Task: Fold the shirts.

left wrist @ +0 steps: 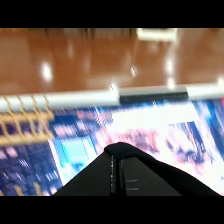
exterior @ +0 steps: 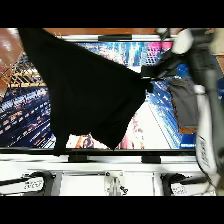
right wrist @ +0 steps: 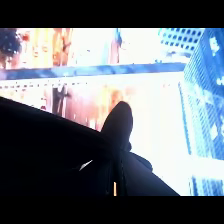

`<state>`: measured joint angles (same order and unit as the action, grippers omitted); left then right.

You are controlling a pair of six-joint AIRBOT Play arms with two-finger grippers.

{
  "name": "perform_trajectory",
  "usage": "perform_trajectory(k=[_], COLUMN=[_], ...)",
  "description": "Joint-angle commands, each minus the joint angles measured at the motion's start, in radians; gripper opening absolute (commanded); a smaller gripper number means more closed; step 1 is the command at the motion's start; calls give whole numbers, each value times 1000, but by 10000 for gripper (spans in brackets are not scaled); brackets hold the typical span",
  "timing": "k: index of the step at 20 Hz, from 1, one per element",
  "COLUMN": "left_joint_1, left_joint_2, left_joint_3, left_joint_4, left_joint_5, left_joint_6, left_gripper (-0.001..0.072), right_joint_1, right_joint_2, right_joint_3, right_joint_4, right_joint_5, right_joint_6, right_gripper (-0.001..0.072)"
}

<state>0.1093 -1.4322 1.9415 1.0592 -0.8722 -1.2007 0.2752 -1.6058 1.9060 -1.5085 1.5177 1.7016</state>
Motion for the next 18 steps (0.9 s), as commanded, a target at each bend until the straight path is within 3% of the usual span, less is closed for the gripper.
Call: perform_trajectory(k=[1, 5, 6, 7, 8, 9, 11, 12, 13, 14, 16, 18], left_joint_1=[-88, -142, -143, -137, -126, -106, -50, -18, 19, 56, 113, 158], left_joint_2=[-209, -362, -380, -389, -389, -387, -380, -375, -370, -360, -309, -238], left_joint_3=[0, 0, 1, 1, 2, 7, 22, 22, 21, 8, -74, -222], left_joint_4=[-11, -11, -11, -11, -11, -2, 71, 127, 194, 230, 216, 216], left_joint_5=[-184, -439, -486, -539, -598, -665, -799, -870, -940, -974, -954, -900], left_joint_6=[0, -36, -74, -119, -148, -159, -212, -246, -274, -314, -309, -245], left_gripper=[31, 34, 113, 298, 576, 679, 670, 627, 484, 440, 443, 560], right_joint_1=[0, 0, 0, 0, 0, 0, 0, -3, -12, -34, -78, -100], right_joint_2=[-224, -281, -271, -258, -243, -224, -158, -130, -103, -73, -3, 73], right_joint_3=[1, 1, 4, 15, 33, 51, 58, 58, 53, 31, -76, -245], right_joint_4=[71, 87, 83, 66, 43, 6, -149, -240, -283, -262, -140, -49], right_joint_5=[-107, -97, -90, -70, -36, 8, 116, 172, 232, 262, 246, 183], right_joint_6=[34, 45, 44, 44, 36, 10, -51, -75, -87, -83, -44, -34], right_gripper=[72, 72, 102, 271, 503, 520, 520, 519, 519, 518, 518, 518])
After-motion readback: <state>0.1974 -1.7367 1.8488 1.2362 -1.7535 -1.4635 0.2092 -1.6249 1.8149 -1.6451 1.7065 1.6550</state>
